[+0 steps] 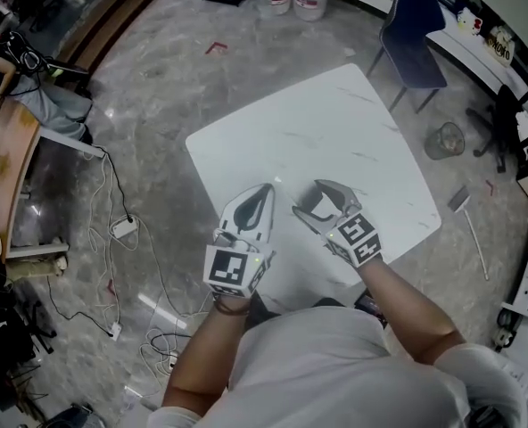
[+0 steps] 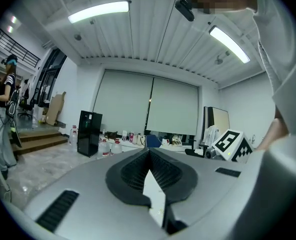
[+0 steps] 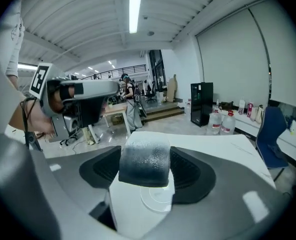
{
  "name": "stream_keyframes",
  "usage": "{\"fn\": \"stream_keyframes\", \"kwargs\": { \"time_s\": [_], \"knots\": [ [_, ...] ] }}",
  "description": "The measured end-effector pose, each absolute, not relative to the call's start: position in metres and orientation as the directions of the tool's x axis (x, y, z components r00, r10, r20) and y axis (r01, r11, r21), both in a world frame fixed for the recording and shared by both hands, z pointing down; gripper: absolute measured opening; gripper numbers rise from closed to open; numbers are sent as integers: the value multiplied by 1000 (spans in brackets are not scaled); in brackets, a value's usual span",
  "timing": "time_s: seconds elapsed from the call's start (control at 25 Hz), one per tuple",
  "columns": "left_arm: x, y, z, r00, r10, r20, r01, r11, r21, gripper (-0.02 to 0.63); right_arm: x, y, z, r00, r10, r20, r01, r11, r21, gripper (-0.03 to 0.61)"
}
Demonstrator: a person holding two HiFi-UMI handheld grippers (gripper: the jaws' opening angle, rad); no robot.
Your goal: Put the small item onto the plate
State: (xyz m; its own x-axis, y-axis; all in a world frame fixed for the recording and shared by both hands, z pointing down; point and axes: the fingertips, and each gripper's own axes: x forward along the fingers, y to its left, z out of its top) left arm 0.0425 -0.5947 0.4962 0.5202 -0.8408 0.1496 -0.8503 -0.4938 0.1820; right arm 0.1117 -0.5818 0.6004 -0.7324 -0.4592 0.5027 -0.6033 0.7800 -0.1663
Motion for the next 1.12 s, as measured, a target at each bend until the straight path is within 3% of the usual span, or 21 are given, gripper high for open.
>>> {"fn": "stream_keyframes", "kwargs": {
  "time_s": [0.64, 1.12],
  "knots": [
    [25, -634, 585, 564, -794, 228, -819, -504, 274, 6, 100, -628, 772, -578, -344, 740, -621, 774, -125, 298],
    [19, -639, 621, 569, -778, 267, -816, -491, 306, 6, 100, -625, 822, -494, -294, 818, -590, 804, -67, 298]
  ]
}}
